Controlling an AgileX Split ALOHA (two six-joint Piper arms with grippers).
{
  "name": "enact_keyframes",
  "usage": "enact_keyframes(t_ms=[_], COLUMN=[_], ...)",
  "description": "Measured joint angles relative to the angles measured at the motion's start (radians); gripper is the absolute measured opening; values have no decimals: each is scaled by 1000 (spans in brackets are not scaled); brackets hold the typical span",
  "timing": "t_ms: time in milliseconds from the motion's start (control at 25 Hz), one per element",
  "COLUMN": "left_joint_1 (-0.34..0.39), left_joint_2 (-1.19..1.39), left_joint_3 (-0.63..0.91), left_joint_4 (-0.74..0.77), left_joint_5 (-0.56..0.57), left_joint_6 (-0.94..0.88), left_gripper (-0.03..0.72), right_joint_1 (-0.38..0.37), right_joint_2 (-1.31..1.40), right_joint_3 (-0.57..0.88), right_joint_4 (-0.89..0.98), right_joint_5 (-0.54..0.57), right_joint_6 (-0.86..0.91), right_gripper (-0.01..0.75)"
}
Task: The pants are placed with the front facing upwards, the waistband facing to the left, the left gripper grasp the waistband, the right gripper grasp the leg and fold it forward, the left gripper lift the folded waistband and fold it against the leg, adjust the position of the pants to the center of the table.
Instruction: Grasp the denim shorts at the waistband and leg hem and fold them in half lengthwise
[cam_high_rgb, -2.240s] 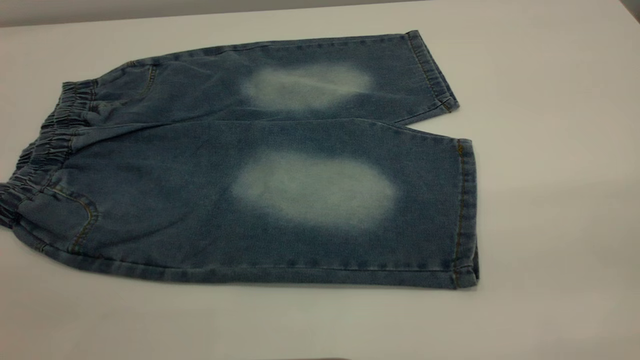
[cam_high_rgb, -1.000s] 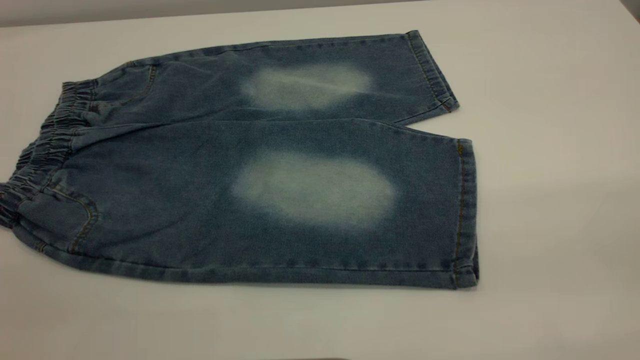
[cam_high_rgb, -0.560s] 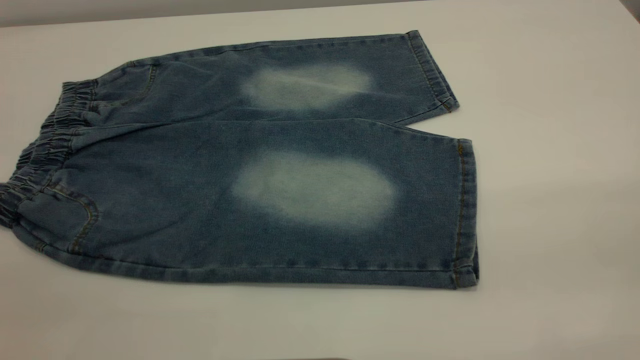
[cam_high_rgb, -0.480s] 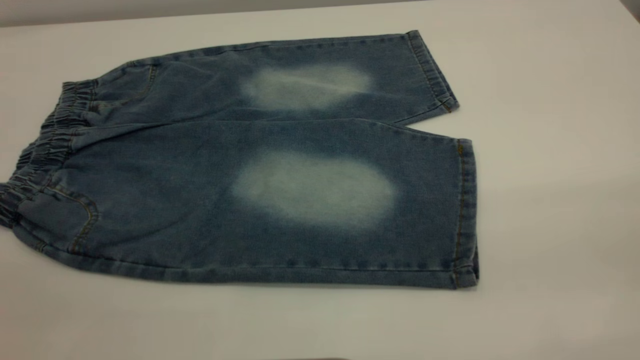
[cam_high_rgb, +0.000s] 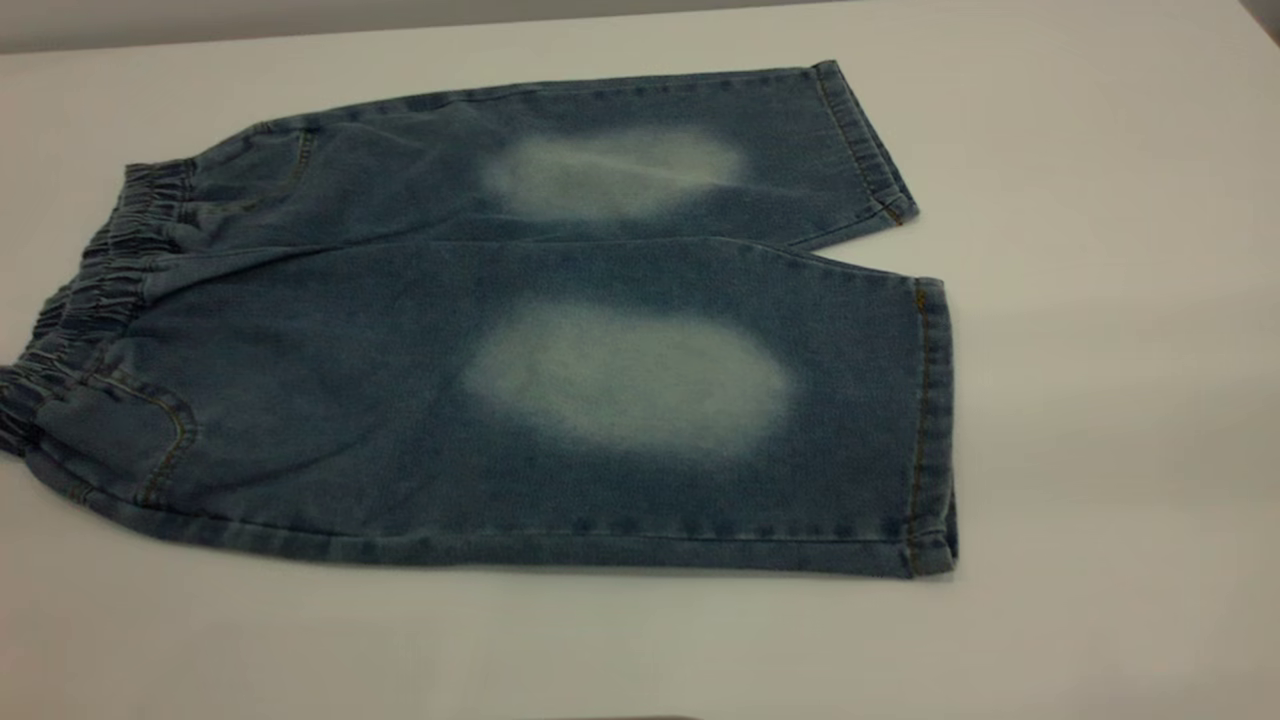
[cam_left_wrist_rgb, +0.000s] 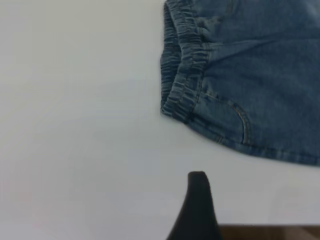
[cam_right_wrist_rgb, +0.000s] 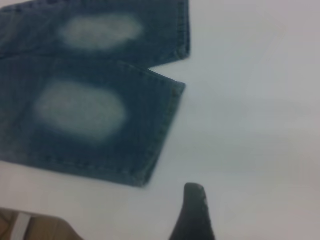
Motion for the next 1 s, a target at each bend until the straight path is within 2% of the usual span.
enact_keyframes(t_ms=[200,440,760,1000], left_joint_1=[0,0,0,75], left_joint_2=[286,597,1049,1309], left_joint_3=[-39,-42,-93,-155], left_joint_4=[-7,-46,-46,-46], left_joint_5=[-115,-258,-474,-573], left_joint_6=[-44,-195,-285,-343], left_gripper=[537,537,537,537], right_joint_1=[0,0,0,0], right_joint_2=[229,550,891,1023], right_joint_3=[0,0,-2,-3], right_joint_4=[94,266,615,832], right_joint_5=[-150,-247,-357,-422], right_joint_6=[-131,-272,-557,-741], right_gripper=[510,510,512,512])
